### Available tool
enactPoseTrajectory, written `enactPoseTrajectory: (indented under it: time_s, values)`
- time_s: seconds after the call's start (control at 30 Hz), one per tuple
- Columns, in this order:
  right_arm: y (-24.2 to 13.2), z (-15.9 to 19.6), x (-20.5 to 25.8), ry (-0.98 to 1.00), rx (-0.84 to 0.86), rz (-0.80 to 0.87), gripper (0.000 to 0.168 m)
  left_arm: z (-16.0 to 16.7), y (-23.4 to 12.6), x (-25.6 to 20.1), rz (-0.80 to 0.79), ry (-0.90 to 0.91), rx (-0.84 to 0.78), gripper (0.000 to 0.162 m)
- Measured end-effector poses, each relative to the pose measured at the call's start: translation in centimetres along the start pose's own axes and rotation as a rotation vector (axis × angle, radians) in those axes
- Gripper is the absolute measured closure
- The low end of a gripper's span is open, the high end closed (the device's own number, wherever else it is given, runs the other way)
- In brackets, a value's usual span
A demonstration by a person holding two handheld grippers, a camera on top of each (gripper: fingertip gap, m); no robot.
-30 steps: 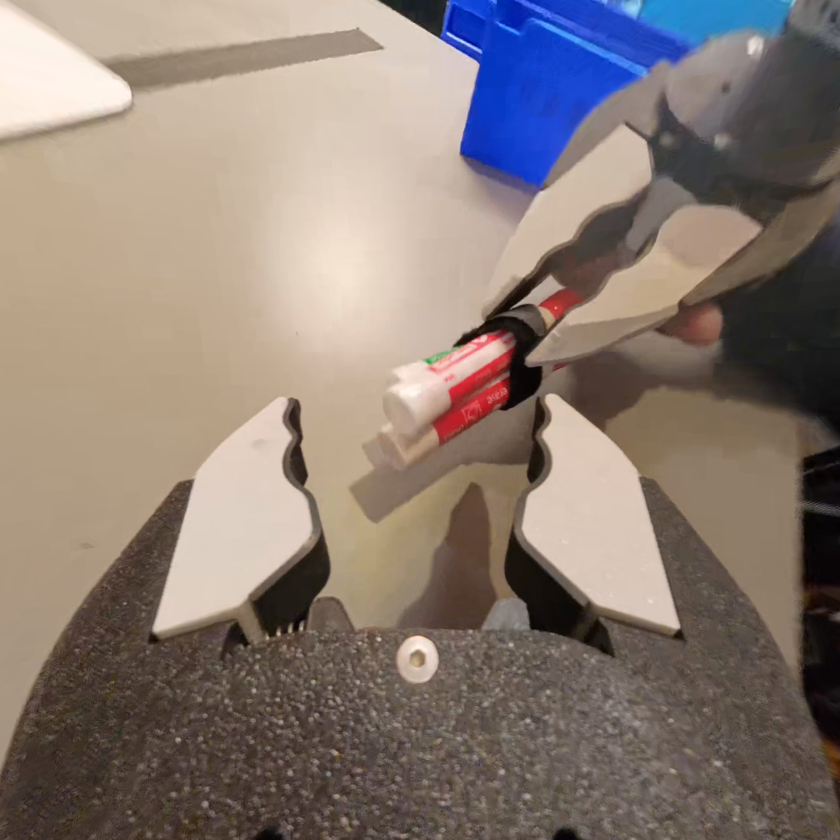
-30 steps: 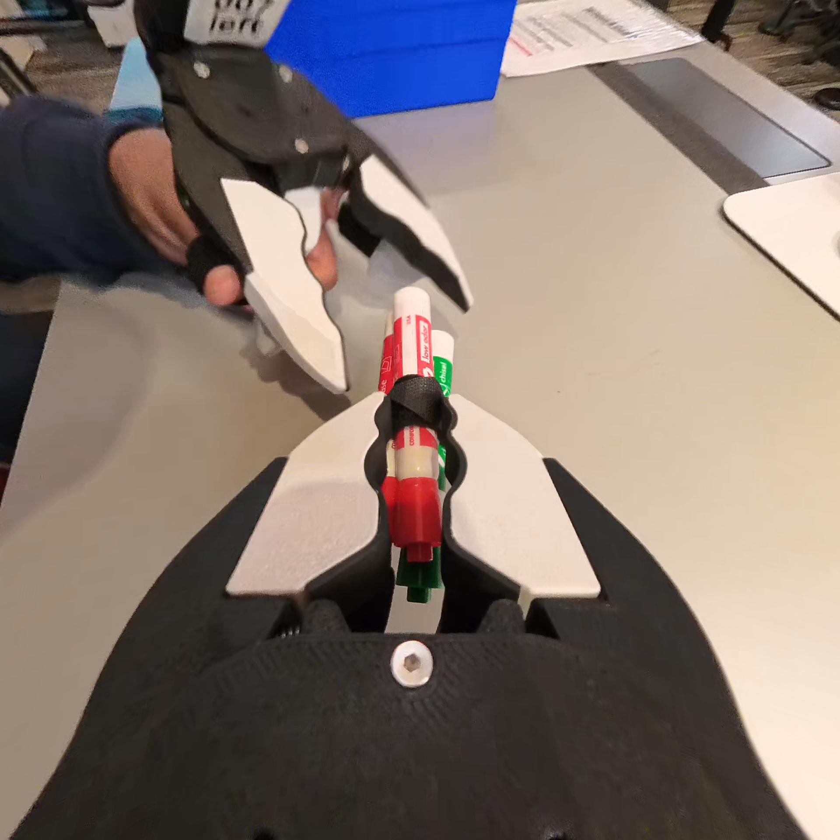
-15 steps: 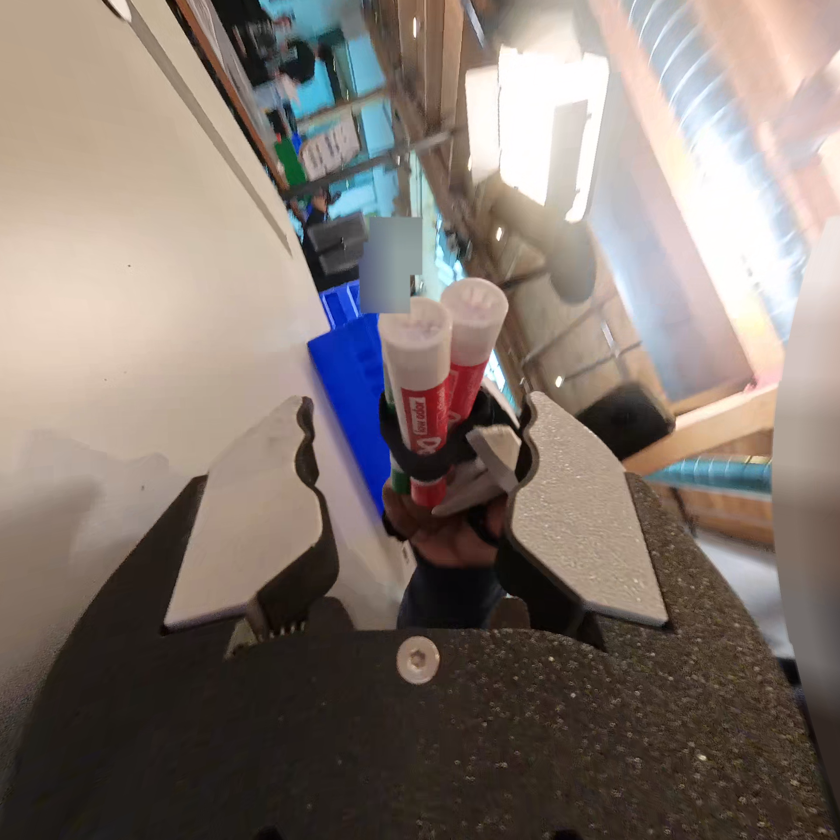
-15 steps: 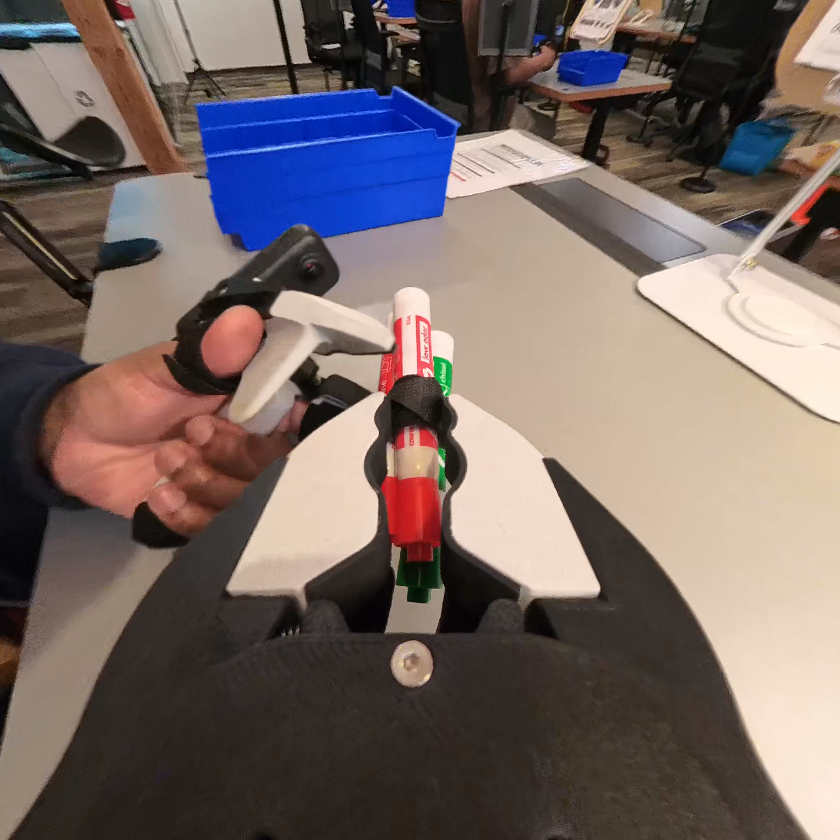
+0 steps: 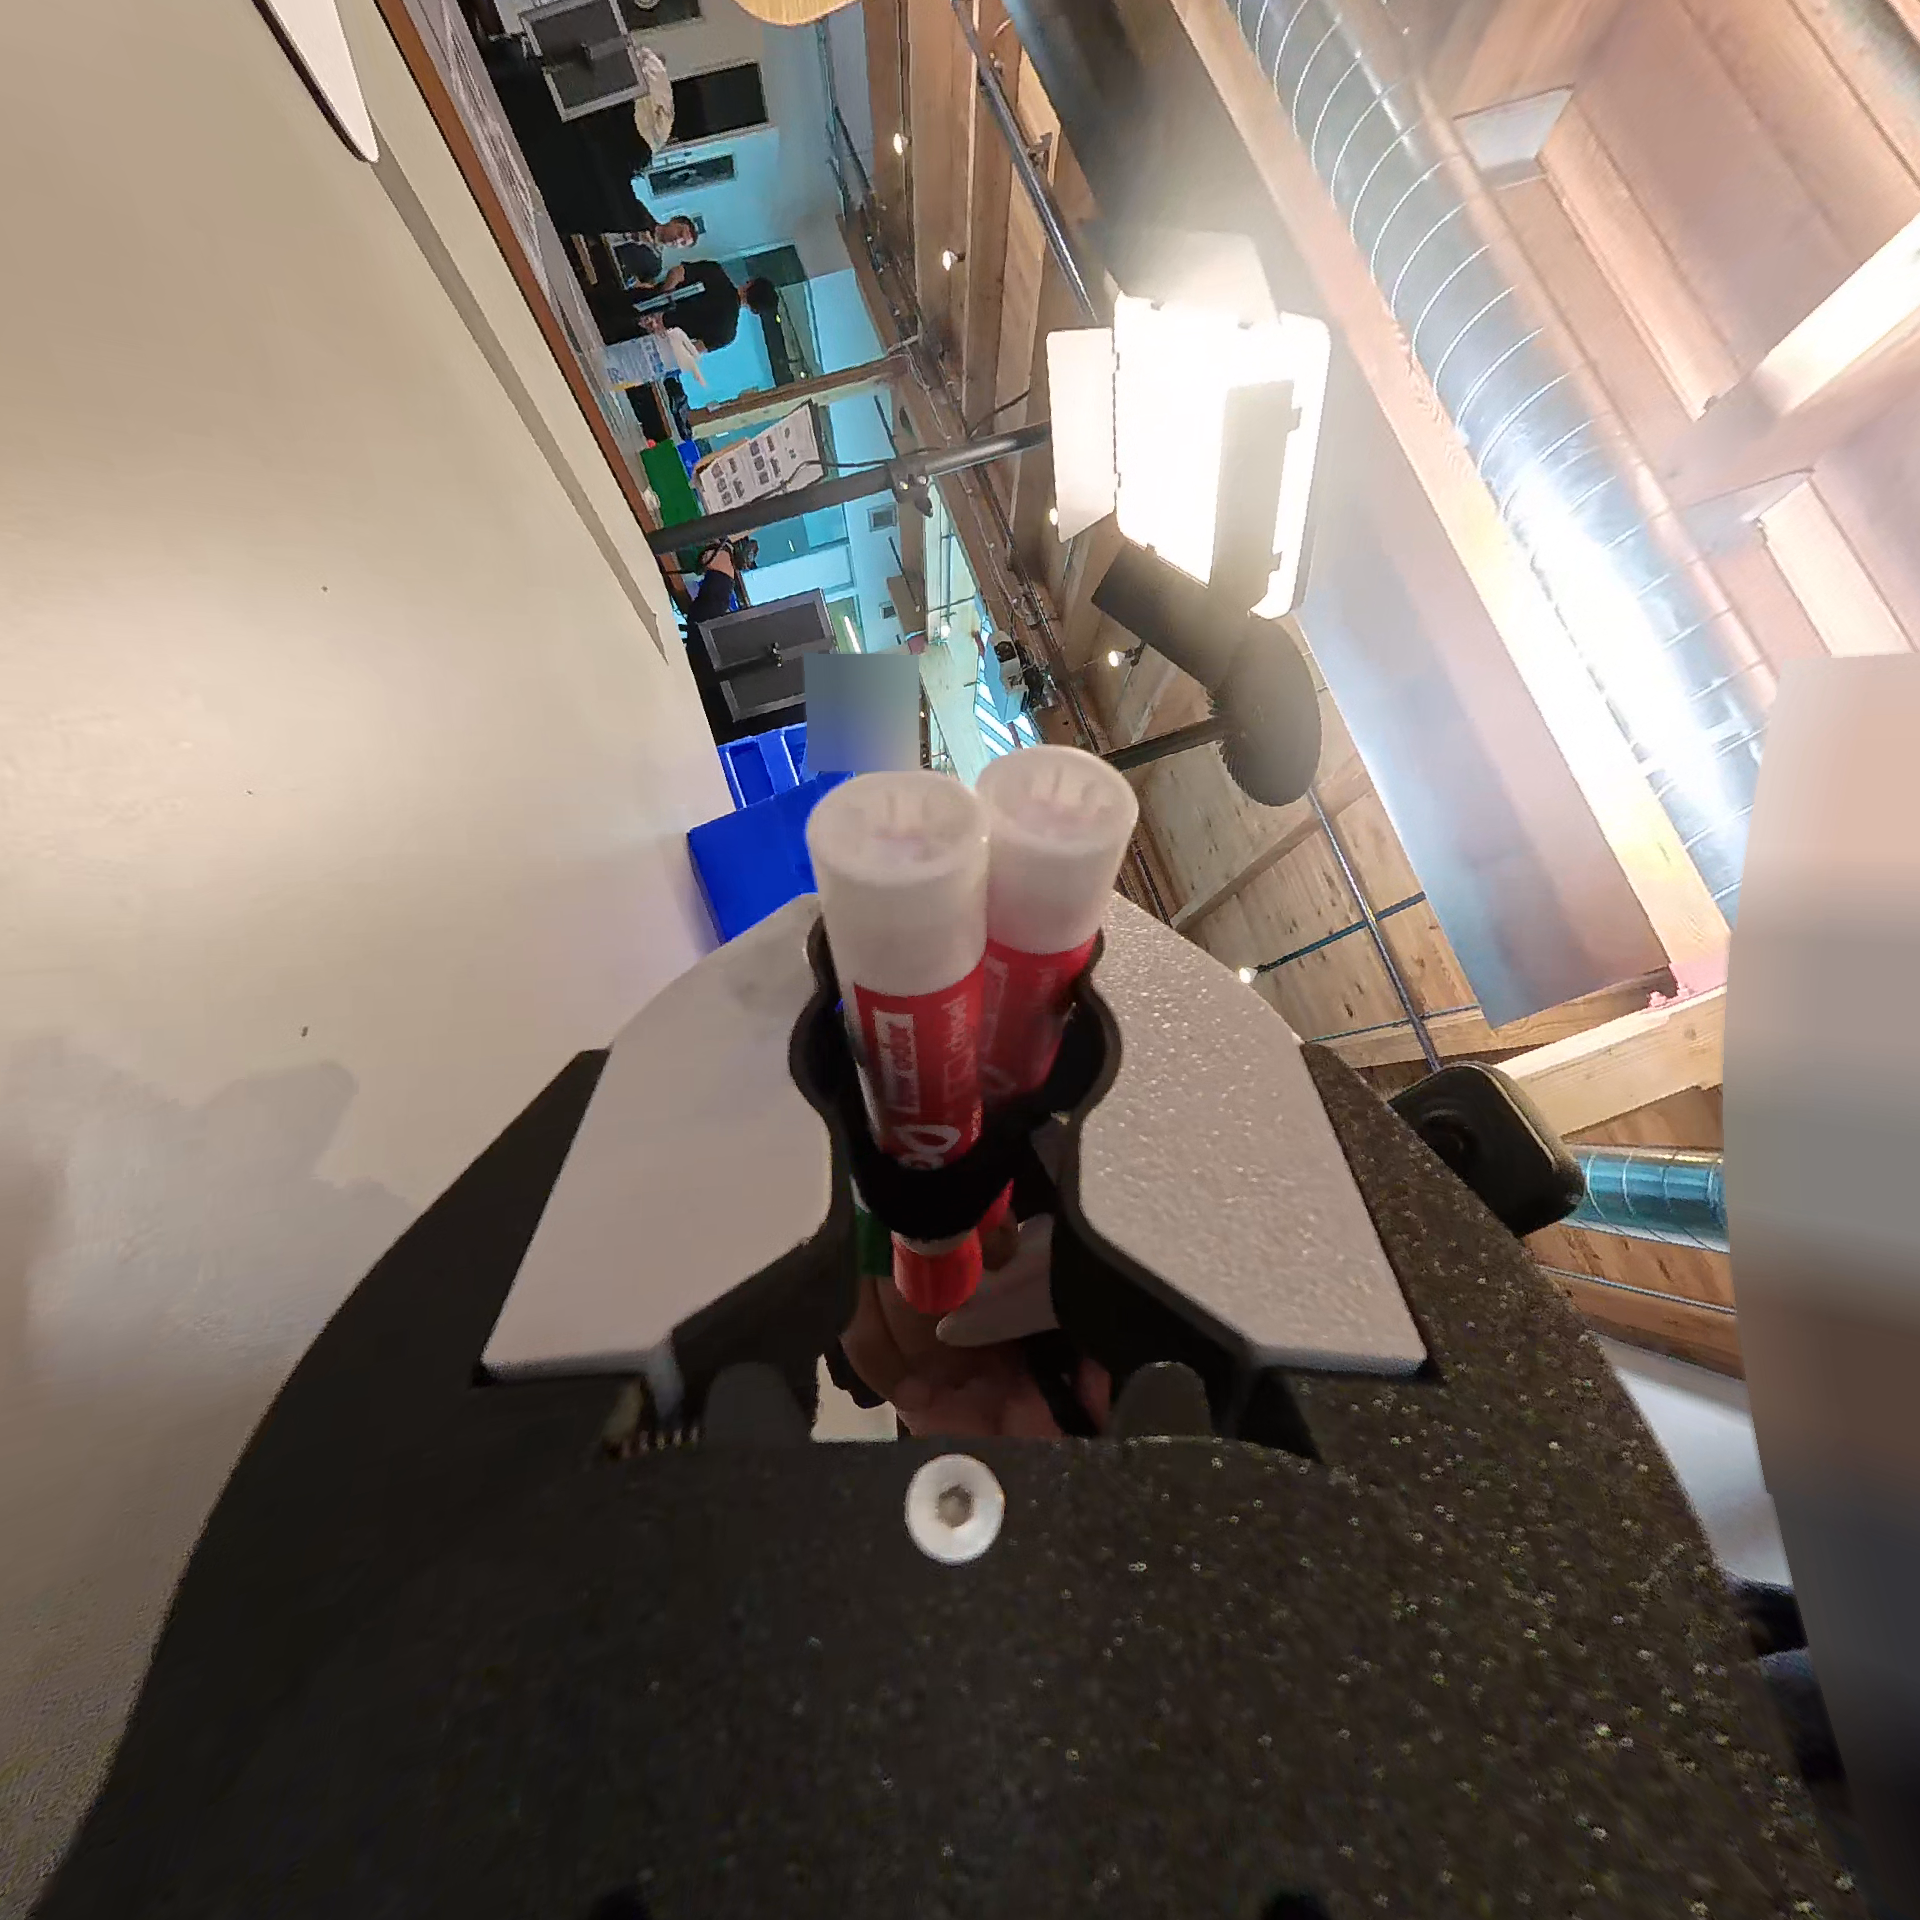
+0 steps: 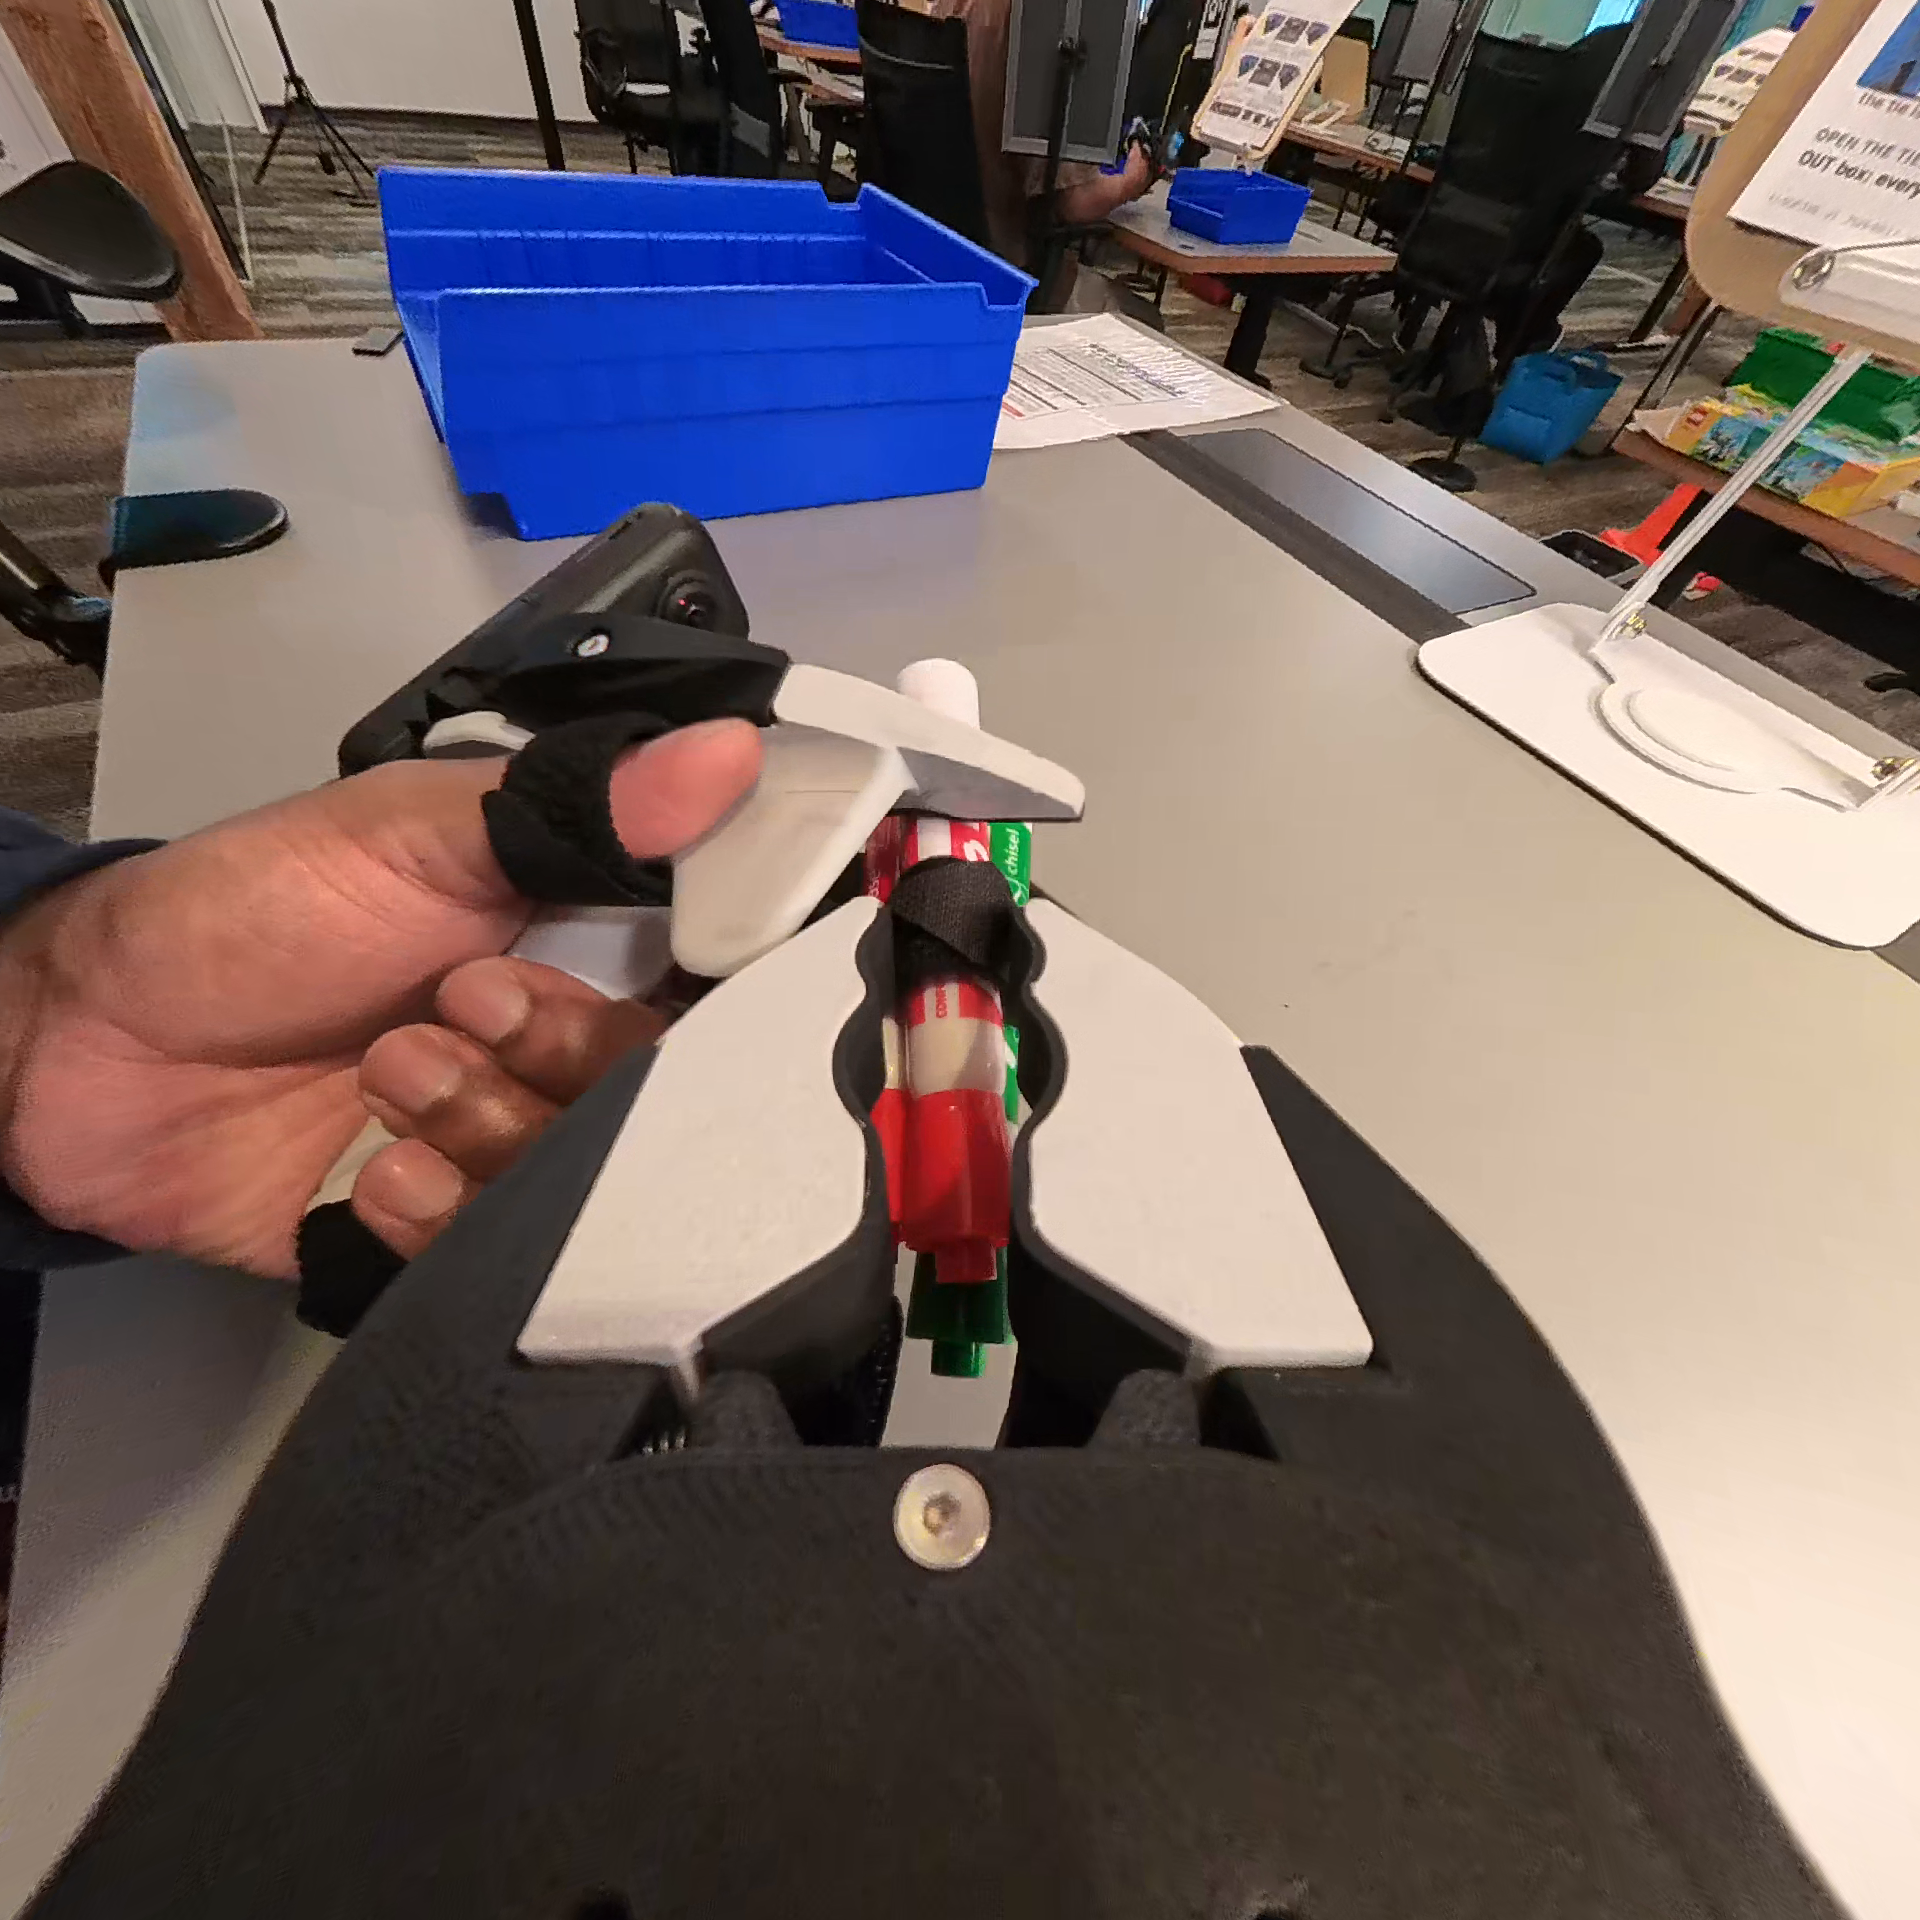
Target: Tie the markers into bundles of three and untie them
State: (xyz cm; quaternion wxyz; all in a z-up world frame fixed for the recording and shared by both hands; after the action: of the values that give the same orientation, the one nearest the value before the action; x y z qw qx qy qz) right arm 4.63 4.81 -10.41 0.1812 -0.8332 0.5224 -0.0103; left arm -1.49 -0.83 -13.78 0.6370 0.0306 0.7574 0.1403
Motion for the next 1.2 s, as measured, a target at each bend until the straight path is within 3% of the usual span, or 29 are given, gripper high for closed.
enactPoseTrajectory:
  time_s: [0.43, 0.47, 0.57, 0.63, 0.93, 1.07, 1.2]
  values:
    - [-0.4, 0.2, 0.1, -0.040, -0.005, -0.053, 0.147, 0.3, -0.4, -0.2, -0.079, 0.085, 0.031, 0.125]
    - [-0.5, 0.2, 0.2, -0.065, -0.007, -0.051, 0.148, 0.3, -0.5, -0.2, -0.079, 0.090, 0.030, 0.135]
    - [-1.0, -0.4, 0.5, -0.117, -0.066, -0.032, 0.167, 0.0, -0.8, 0.2, -0.102, 0.080, 0.017, 0.140]
    - [-1.1, -0.4, 0.4, -0.125, -0.058, -0.026, 0.168, 0.3, -0.8, 0.6, -0.108, 0.059, 0.025, 0.140]
    - [-0.7, 0.9, -0.1, -0.033, 0.064, -0.106, 0.127, 0.6, -0.8, 0.3, -0.083, 0.088, 0.050, 0.140]
    - [-1.3, 1.1, -0.6, 0.210, 0.025, -0.285, 0.119, 0.3, -0.9, -0.4, 0.005, 0.107, 0.054, 0.140]
    - [-1.9, 1.7, -0.6, 0.492, -0.008, -0.581, 0.106, 0.2, -0.9, -1.3, 0.109, 0.175, 0.151, 0.140]
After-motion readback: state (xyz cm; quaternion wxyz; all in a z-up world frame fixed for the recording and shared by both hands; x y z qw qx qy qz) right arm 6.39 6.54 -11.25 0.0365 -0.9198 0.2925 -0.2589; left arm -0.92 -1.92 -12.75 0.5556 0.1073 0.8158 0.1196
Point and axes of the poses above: each gripper's, where its closed fingertips meet, y out along the fingers, z out of its underside, x = y × z across the jaws, the point moved 6 cm from there along -y, back along the fingers, and after that the axes turned 4 degrees about -y, right-handed, at the moved point
